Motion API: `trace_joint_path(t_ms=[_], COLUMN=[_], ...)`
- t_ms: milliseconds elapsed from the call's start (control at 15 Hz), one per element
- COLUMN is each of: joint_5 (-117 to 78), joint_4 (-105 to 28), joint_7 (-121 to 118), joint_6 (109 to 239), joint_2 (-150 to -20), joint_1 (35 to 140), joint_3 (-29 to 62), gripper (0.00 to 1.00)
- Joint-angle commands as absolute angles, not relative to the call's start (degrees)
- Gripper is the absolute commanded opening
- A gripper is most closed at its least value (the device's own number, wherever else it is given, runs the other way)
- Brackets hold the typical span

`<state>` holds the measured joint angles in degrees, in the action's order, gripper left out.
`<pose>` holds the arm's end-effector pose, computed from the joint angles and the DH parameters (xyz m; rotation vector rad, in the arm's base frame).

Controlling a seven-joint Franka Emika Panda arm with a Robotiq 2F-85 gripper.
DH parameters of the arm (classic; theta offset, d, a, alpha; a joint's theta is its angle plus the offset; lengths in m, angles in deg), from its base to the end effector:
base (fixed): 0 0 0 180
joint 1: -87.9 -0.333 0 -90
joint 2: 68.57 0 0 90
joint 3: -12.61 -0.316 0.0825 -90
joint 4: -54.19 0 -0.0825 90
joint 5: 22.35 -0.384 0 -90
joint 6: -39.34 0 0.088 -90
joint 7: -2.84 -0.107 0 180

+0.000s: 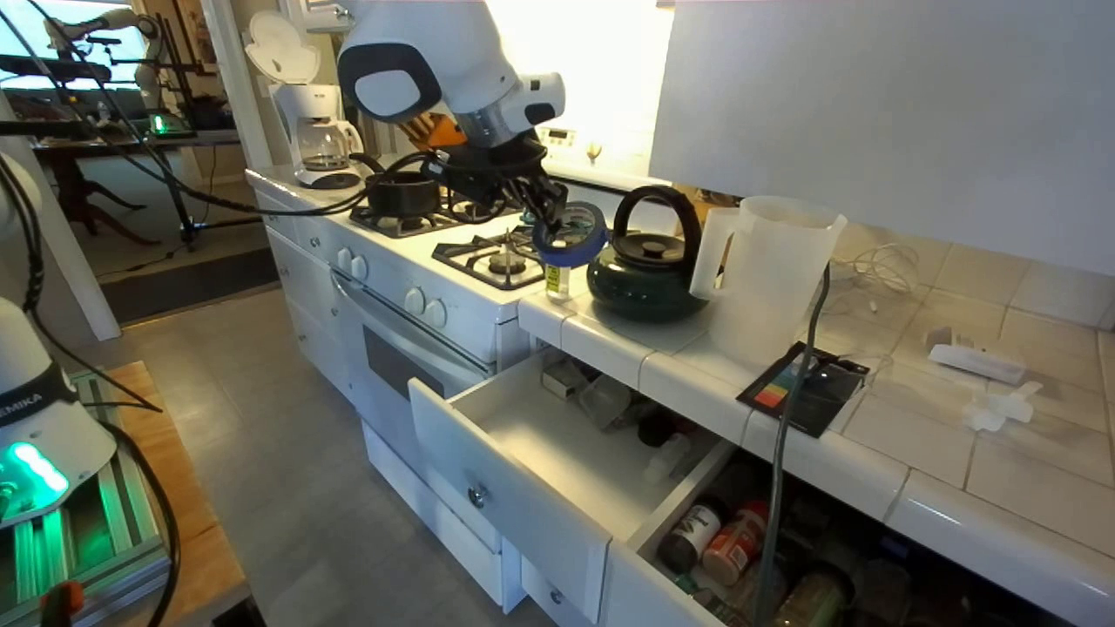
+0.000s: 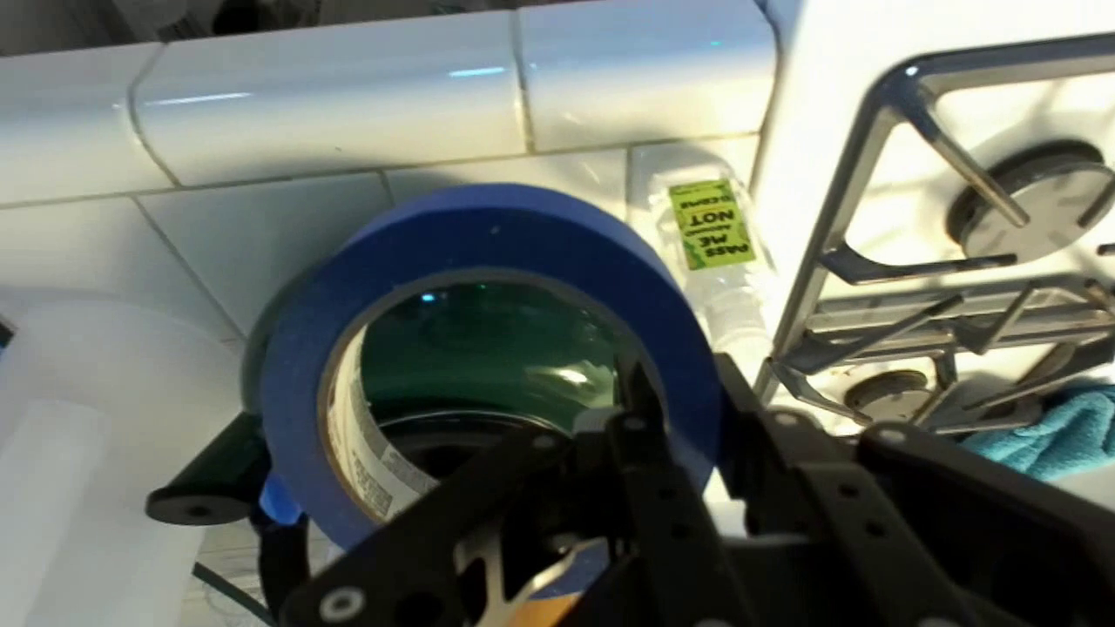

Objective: Move the tape closer to the tea kettle

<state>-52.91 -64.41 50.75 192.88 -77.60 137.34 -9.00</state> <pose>0.5270 -0.3039 0.4074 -2.9620 0.1397 -0.8992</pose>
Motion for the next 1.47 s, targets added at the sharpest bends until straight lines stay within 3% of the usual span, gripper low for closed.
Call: trace_joint_path(t_ms=[0, 467, 1400], joint_5=[-49.51, -51.74, -50.95], joint_4=[-61.67, -57.97, -55.68], joint_7=[51.25, 58.6, 71.23], joint_6=[191.26, 189.46, 182.8], joint_2=[-79.03, -81.89, -84.94], joint_1=[127.48, 116.41, 110.4], joint_3=[1.9, 11.43, 12.57], gripper=[0.05, 0.05, 0.05])
